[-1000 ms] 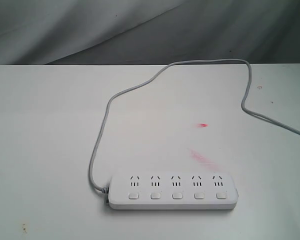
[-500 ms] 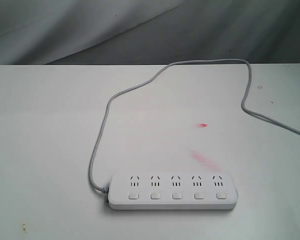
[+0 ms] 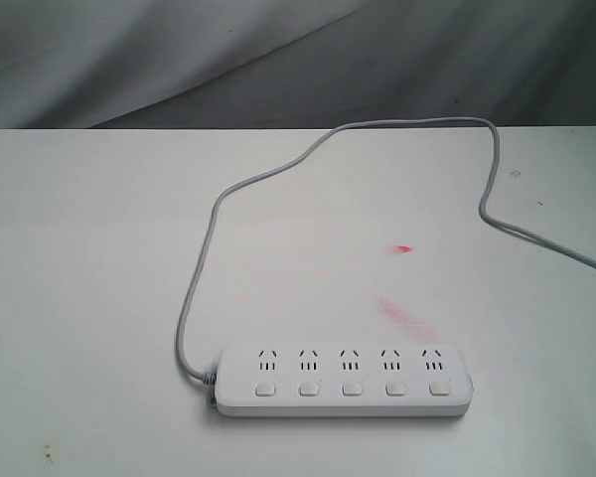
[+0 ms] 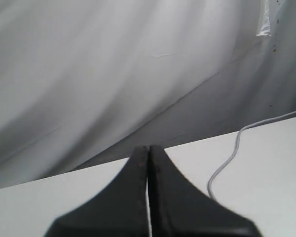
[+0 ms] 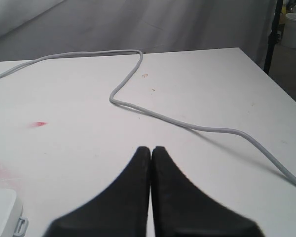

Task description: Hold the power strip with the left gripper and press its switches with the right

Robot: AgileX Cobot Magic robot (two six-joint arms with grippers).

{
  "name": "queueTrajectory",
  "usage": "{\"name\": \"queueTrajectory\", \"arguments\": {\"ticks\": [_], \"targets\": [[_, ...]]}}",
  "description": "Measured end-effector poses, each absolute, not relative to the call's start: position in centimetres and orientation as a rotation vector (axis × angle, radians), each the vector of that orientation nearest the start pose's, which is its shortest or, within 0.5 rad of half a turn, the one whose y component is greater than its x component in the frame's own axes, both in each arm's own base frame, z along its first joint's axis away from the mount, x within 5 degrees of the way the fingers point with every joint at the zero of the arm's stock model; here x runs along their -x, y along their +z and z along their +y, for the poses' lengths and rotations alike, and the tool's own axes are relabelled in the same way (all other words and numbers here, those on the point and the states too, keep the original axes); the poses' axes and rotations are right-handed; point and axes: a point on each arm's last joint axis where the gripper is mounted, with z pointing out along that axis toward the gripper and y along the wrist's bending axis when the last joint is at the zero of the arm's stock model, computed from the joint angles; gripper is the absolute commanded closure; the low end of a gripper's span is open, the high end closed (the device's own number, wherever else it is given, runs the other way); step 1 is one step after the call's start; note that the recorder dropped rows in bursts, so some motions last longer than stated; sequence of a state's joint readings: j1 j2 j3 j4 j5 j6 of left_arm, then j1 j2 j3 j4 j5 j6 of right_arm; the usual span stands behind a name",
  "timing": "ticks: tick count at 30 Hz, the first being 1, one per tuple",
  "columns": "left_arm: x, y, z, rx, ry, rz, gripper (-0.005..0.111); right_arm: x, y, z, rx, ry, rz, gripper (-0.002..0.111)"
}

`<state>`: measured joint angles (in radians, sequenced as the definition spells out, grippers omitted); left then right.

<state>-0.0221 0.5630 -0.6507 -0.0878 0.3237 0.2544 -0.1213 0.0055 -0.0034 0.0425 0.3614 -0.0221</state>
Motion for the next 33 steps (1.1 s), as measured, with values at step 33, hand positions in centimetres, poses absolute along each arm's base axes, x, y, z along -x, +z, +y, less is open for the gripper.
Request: {"name": "queueTrajectory", "arguments": {"ticks": [33], "targets": [[-22.3,32.2,-1.4,-0.940,-0.658,1.930,0.106,-5.3,18.1,-0.5,-0.118,-0.058,1.843,0.108]]}}
